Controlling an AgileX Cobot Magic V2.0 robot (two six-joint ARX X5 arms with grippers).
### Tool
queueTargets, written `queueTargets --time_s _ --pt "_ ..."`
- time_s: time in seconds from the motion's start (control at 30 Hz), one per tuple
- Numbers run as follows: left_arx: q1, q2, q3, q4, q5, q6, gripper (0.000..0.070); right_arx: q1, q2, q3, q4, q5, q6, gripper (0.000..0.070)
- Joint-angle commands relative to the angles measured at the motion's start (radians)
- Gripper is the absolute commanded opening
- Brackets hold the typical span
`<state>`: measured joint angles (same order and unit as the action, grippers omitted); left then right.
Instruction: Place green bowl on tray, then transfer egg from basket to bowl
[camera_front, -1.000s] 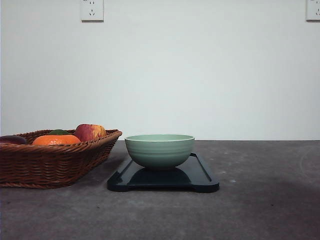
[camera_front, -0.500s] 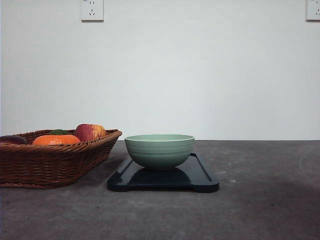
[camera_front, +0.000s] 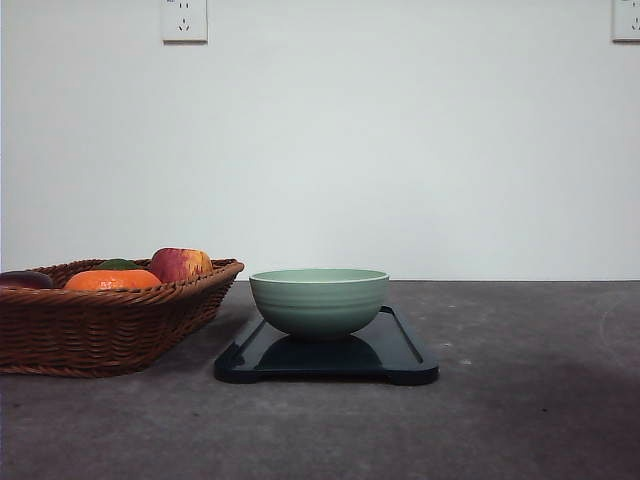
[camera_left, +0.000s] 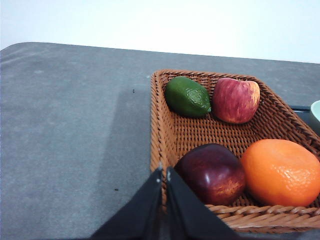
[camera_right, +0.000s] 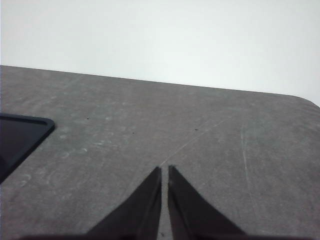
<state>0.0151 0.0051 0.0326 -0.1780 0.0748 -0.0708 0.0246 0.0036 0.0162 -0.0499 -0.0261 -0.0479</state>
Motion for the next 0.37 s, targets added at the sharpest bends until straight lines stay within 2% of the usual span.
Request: queueTargets --time_s 0.0,0.33 --pt "0.000 -0.002 -0.019 -0.008 0.000 -0.001 0.0000 -0.002 0.000 -0.004 0.006 0.001 0.012 0.0016" --pt "0.000 -0.001 -0.019 -0.008 0.000 -0.001 0.0000 -0.002 0.000 -0.004 0.006 0.001 0.012 0.0016"
